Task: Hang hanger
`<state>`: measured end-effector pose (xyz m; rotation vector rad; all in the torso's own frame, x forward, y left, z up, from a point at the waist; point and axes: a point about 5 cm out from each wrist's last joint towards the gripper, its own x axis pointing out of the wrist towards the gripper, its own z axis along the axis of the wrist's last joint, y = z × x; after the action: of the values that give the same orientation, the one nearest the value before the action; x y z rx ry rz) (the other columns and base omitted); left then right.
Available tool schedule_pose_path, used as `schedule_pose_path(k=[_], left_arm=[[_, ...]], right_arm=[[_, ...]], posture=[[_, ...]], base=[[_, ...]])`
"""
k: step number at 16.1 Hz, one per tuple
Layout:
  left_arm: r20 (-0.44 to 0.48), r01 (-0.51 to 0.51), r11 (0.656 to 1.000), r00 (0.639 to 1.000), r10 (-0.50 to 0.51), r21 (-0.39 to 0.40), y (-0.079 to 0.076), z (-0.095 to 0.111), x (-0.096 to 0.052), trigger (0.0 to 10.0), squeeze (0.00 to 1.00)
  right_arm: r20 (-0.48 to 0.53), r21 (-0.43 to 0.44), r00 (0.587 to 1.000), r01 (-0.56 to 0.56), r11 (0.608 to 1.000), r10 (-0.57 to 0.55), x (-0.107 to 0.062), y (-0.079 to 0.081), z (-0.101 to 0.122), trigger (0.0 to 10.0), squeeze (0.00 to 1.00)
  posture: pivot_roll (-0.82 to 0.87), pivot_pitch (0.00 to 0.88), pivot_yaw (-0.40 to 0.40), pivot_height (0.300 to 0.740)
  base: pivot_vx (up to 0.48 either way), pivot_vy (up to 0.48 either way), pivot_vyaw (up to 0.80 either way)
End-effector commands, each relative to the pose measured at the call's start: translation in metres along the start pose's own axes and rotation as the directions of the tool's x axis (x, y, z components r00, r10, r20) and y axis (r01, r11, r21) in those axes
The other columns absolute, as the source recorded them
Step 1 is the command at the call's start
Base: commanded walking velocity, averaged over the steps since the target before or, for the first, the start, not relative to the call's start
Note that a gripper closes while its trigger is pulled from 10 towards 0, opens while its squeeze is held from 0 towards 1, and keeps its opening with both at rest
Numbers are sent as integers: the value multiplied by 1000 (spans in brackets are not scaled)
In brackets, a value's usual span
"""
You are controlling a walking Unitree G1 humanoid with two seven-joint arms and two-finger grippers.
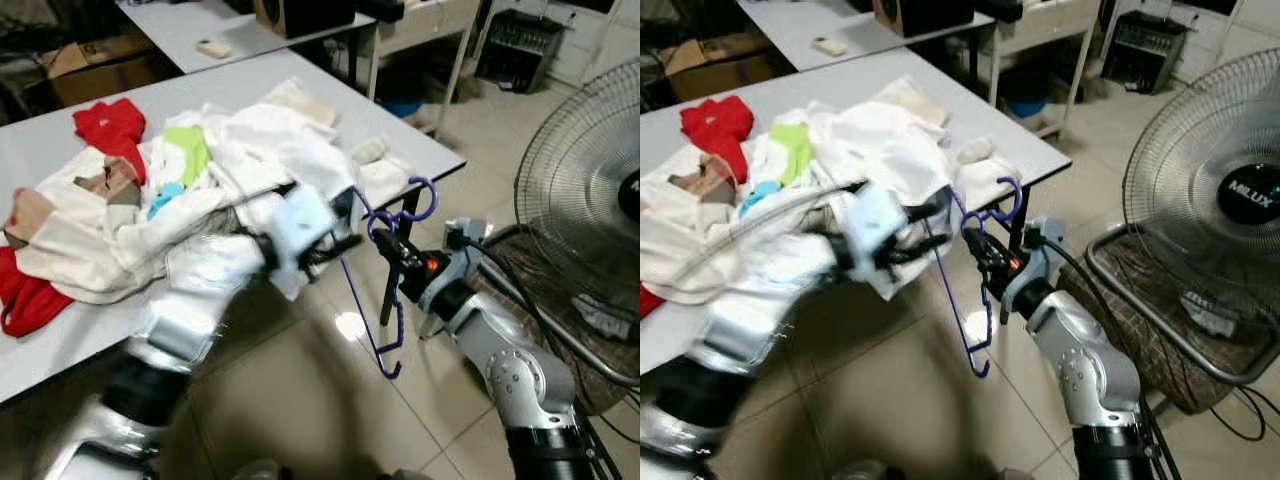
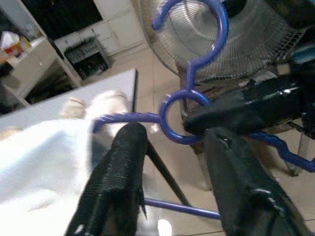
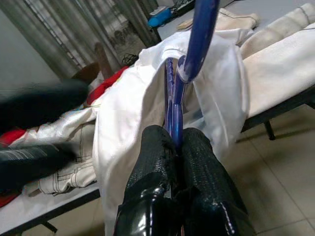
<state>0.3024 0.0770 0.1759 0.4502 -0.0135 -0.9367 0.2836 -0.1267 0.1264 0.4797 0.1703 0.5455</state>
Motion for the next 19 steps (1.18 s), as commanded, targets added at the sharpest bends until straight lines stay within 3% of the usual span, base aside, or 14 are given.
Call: schedule_pose_path(k=[1, 2, 6, 7, 9, 11, 12, 19], left_arm=[[-39, -53, 999, 998, 53, -1, 2, -6, 6, 10000, 380], [-48, -97, 995, 994, 97, -12, 1, -13, 13, 10000, 0], [-106, -226, 971, 967, 233, 76, 8, -30, 25, 10000, 0], [-111, -294, 945, 944, 311, 141, 17, -33, 27, 10000, 0], [-80, -330, 930, 935, 346, 159, 22, -30, 27, 10000, 0], [-3, -275, 956, 961, 276, 101, 17, -24, 26, 10000, 0], [8, -253, 961, 967, 254, 112, 15, -25, 23, 10000, 0], [101, -230, 969, 970, 222, 86, 17, -24, 2, 10000, 0]], right_arm=[[32, -21, 999, -27, 999, 28, 0, 6, 8, 10000, 0], [36, -23, 999, -30, 999, 31, 0, 7, 9, 10000, 0], [43, -25, 998, -47, 999, 48, 0, 9, 11, 10000, 0], [41, -28, 997, -60, 998, 61, 1, 11, 11, 10000, 0], [38, -30, 997, -69, 997, 70, 1, 12, 11, 10000, 0], [34, -30, 997, -64, 997, 65, 0, 11, 10, 10000, 0], [33, -29, 998, -61, 998, 62, -1, 11, 10, 10000, 0], [28, -32, 997, -65, 997, 65, 1, 10, 10, 10000, 0]], posture=[[25, 12, 71, 740], [23, 12, 73, 740], [22, 13, 73, 740], [20, 16, 73, 740], [18, 17, 74, 740], [16, 18, 76, 740], [16, 18, 76, 740], [21, 13, 69, 740]], base=[[0, 0, 0], [0, 0, 0], [0, 0, 0], [0, 0, 0], [0, 0, 0], [0, 0, 0], [0, 0, 0], [0, 0, 0]])
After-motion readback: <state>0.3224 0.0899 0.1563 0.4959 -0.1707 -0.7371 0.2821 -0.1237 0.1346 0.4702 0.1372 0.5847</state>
